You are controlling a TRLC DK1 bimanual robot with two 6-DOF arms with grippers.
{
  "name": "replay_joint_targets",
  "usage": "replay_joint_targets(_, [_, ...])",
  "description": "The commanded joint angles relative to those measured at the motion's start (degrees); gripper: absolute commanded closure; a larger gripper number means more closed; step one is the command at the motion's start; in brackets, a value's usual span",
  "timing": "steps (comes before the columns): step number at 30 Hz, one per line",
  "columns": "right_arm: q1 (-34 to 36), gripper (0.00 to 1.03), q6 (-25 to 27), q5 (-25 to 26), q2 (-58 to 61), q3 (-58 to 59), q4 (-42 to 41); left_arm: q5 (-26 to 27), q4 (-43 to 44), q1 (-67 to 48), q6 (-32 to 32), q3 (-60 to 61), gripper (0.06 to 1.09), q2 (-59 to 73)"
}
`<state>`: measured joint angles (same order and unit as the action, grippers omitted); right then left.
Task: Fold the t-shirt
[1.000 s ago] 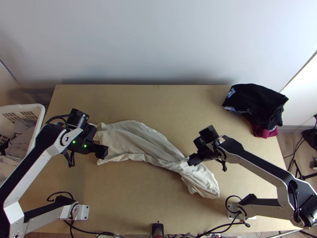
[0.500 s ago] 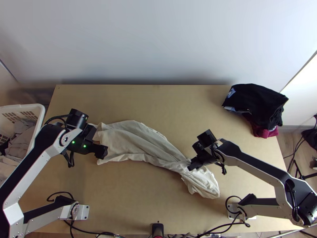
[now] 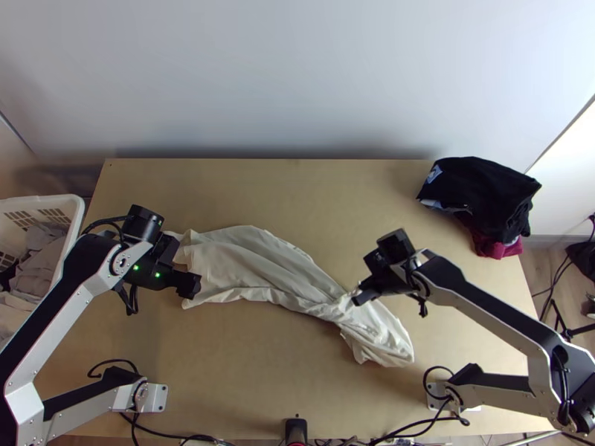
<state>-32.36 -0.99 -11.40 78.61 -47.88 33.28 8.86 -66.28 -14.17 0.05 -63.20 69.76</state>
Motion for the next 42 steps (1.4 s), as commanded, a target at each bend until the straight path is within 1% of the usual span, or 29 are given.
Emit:
replay_joint_targets(1, [2.0,1.00,0.7,0.1,-1.2,-3.5,1.3,0.0,0.0,0.1,0.2,0.2,0.10,-0.2])
replay_joint_targets(4, [2.5,1.00,0.6,0.1,-1.9,-4.2,1.9,-0.1,-0.8,0.2,0.6,1.2,0.10,-1.0])
replay_joint_targets(7, [2.7,1.00,0.6,0.1,-2.7,-4.4,2.4,-1.1,-3.7,0.3,3.7,3.3,0.10,-2.4])
replay_joint_targets(10, [3.6,1.00,0.6,0.1,-3.4,-4.3,2.9,-3.3,-6.1,1.3,7.7,5.6,0.10,-5.0])
replay_joint_targets(13, [4.3,1.00,0.6,0.1,-3.9,-4.4,3.0,-3.3,-6.0,4.1,10.3,8.4,0.10,-6.1])
replay_joint_targets(15, [4.7,1.00,0.4,0.1,-4.1,-4.4,3.0,-3.3,-4.3,3.9,10.2,9.7,0.10,-5.8])
replay_joint_targets(21, [4.8,1.00,0.4,0.1,-4.9,-4.9,3.8,-3.8,4.5,-0.4,6.9,11.0,0.11,-0.7])
replay_joint_targets(27, [5.6,1.00,0.7,0.2,-5.7,-5.9,5.2,-6.8,9.0,-1.4,5.3,11.7,0.11,5.3])
replay_joint_targets(29, [6.2,1.00,0.6,0.1,-5.9,-5.8,5.2,-6.8,10.4,-0.9,5.3,12.3,0.11,6.5])
replay_joint_targets(31, [6.4,1.00,0.6,0.1,-6.3,-5.6,5.3,-6.9,11.9,-0.8,5.3,12.9,0.15,7.5])
replay_joint_targets(36, [6.9,1.00,0.6,0.2,-6.6,-5.3,5.7,-9.7,15.5,-0.4,5.2,13.3,0.17,9.8])
replay_joint_targets(37, [7.0,1.00,0.7,0.1,-6.7,-5.3,5.7,-10.0,16.1,-0.3,5.1,13.3,0.21,10.3])
replay_joint_targets(39, [7.0,1.00,0.7,0.2,-6.9,-5.1,5.9,-10.0,17.1,-0.1,5.0,13.4,0.25,11.5])
replay_joint_targets(41, [7.0,1.00,0.9,0.2,-7.0,-5.0,6.2,-10.0,17.5,0.1,4.8,13.4,0.33,12.8])
replay_joint_targets(42, [7.1,1.00,1.1,0.2,-7.1,-5.0,6.3,-9.9,17.6,0.2,4.7,13.4,0.39,13.3])
